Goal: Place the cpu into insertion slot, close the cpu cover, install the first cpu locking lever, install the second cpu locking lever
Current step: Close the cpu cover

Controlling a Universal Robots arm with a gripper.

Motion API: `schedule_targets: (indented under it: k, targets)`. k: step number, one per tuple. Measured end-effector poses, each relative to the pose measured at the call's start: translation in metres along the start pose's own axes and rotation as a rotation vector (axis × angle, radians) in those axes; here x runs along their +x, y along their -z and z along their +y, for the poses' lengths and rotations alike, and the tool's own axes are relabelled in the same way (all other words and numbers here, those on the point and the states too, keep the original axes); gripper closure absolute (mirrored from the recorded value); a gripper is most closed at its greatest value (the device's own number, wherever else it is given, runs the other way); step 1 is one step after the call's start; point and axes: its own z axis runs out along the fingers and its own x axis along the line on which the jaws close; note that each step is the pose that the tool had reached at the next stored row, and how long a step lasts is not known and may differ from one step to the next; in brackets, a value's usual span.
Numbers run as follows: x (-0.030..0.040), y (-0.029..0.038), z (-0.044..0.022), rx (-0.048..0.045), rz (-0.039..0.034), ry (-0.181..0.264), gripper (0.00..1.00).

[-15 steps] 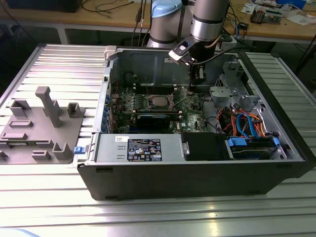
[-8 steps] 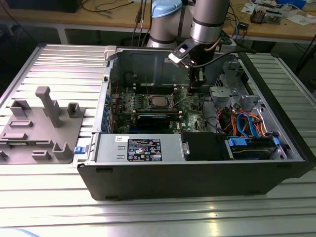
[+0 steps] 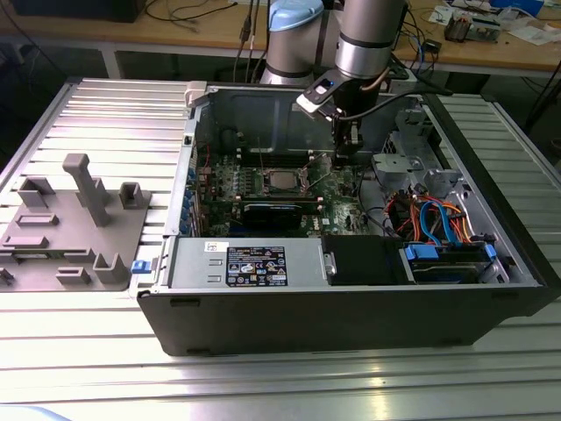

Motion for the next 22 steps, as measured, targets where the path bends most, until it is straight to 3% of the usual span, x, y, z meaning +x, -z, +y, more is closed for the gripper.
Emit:
schedule_targets:
  k: [22]
  targets:
    - [0.0000,0.0001,-0.0061,0.0000,0.0000,0.000,0.89]
